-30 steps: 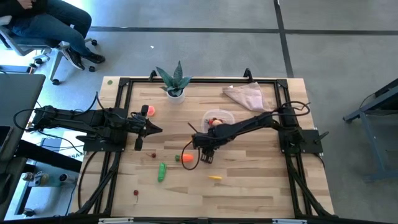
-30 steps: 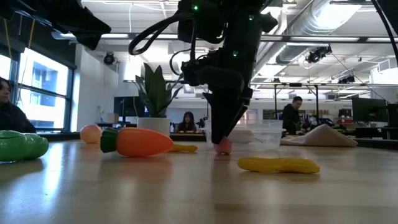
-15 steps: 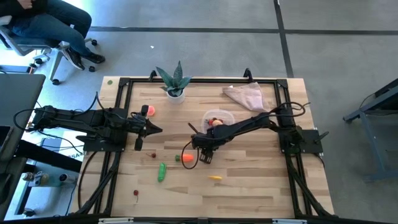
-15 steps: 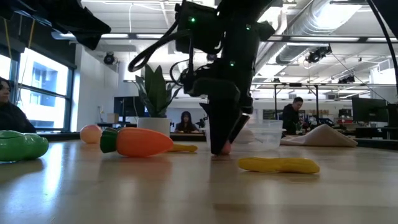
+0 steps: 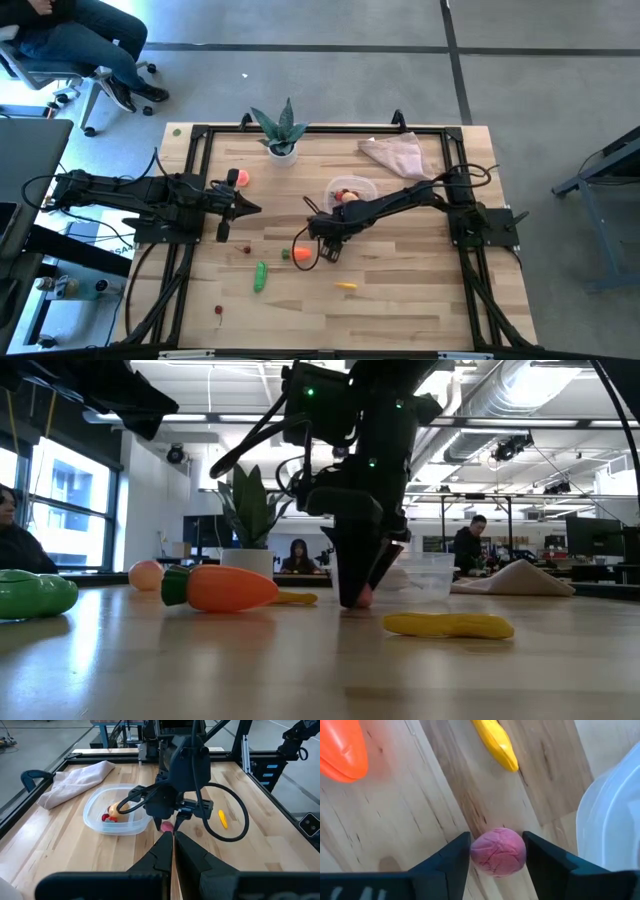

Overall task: Pick and placing Produce into tupperware
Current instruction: Put the pink peach into the transparent bin

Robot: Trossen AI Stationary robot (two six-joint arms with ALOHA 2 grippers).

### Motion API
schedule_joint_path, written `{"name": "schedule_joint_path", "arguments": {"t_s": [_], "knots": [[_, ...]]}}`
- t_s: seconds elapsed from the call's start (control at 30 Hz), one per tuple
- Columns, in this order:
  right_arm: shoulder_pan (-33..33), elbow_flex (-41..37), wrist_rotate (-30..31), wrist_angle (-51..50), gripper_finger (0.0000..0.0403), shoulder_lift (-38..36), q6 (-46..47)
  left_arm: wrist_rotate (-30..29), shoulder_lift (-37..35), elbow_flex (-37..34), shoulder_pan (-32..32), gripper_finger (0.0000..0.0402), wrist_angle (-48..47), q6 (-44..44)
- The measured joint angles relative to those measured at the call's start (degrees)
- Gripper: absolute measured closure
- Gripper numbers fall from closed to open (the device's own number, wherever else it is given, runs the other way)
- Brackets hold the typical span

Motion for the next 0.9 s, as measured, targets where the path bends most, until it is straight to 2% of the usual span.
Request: {"name": "schedule_joint_path", "arguments": {"t_s": [0.27,0.9], "knots": [[0.0,0.0,0.0,-0.1,0.0263,0.0,2.4,0.0,0.0,0.0,0.0,0.0394,0.0,0.0],[0.0,0.0,0.0,-0.2,0.0265,0.0,6.4,0.0,0.0,0.0,0.0,0.0394,0.0,0.0]]}}
